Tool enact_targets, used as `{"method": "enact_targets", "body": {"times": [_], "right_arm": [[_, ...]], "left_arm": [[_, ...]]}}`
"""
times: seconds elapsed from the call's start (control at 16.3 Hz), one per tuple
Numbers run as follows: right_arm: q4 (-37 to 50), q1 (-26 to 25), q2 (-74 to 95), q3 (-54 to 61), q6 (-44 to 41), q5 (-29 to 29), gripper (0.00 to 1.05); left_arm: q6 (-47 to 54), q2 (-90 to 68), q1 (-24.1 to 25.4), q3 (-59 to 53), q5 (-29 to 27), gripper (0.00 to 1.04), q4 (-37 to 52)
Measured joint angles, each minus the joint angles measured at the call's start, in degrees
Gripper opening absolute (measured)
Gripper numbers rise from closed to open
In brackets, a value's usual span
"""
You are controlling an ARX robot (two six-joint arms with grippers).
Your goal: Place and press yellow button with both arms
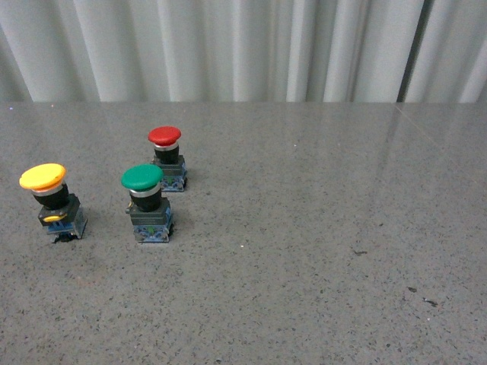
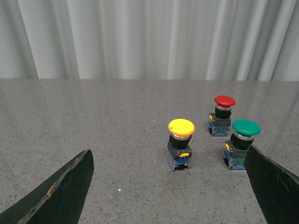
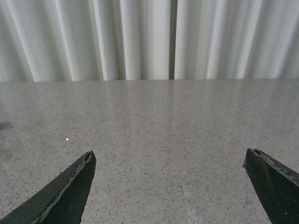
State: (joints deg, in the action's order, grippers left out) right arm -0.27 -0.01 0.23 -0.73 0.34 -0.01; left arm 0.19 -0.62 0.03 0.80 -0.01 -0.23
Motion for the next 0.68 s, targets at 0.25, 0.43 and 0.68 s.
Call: {"method": "enact_targets", "body": {"times": [0.25, 0.43, 0.68], "right_arm": [[0.0, 0.0, 0.0, 0.0, 0.0, 0.0, 0.98], [-0.02, 0.0, 0.0, 0.0, 0.0, 0.0, 0.98], [0.0, 0.0, 0.0, 0.0, 0.0, 0.0, 0.98]], "left_arm": [[0.0, 0.0, 0.0, 0.0, 0.0, 0.98, 0.02], [0.0, 0.0, 0.0, 0.0, 0.0, 0.98, 0.0], [0.0, 0.0, 0.0, 0.0, 0.0, 0.98, 0.0]]}}
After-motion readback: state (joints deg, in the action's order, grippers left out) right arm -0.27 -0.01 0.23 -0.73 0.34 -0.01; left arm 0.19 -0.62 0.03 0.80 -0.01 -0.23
